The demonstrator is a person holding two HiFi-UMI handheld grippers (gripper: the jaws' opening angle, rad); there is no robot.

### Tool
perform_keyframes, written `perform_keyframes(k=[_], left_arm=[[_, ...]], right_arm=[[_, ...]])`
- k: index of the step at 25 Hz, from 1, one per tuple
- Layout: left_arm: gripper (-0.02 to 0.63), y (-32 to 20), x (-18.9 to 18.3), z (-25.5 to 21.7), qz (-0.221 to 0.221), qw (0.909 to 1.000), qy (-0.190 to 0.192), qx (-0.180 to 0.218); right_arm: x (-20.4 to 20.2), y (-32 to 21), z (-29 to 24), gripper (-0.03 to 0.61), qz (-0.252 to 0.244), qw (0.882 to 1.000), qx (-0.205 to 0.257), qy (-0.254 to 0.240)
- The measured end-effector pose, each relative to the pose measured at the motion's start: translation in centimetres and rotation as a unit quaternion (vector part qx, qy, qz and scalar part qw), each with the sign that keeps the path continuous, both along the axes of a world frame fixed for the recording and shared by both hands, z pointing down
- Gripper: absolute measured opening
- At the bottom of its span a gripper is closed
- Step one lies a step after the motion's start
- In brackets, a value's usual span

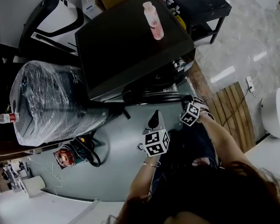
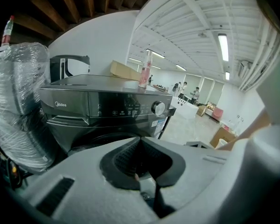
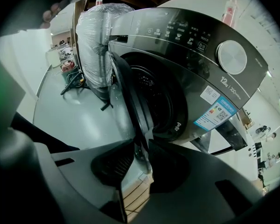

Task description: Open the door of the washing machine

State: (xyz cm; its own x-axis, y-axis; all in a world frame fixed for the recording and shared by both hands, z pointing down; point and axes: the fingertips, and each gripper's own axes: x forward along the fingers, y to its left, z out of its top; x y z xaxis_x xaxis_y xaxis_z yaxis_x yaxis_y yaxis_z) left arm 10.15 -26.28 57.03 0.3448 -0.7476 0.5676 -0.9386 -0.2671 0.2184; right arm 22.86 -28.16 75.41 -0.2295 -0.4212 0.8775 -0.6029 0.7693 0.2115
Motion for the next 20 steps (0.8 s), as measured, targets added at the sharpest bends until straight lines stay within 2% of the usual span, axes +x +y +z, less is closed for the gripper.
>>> perform_keyframes(k=[14, 20], left_arm=[[0.014, 4.2, -2.9, 0.8, 0.085, 0.9963, 0.010, 0.007], [0.014, 6.2, -3.6, 1.0, 0.091, 0.9958, 0.010, 0.001]], right_arm=[[-1.4, 5.1, 0.5, 0.095, 0.077, 0.997, -0.003, 0.022], [-2.5, 7.8, 0.1, 0.094, 0.105, 0.994, -0.018, 0.017]])
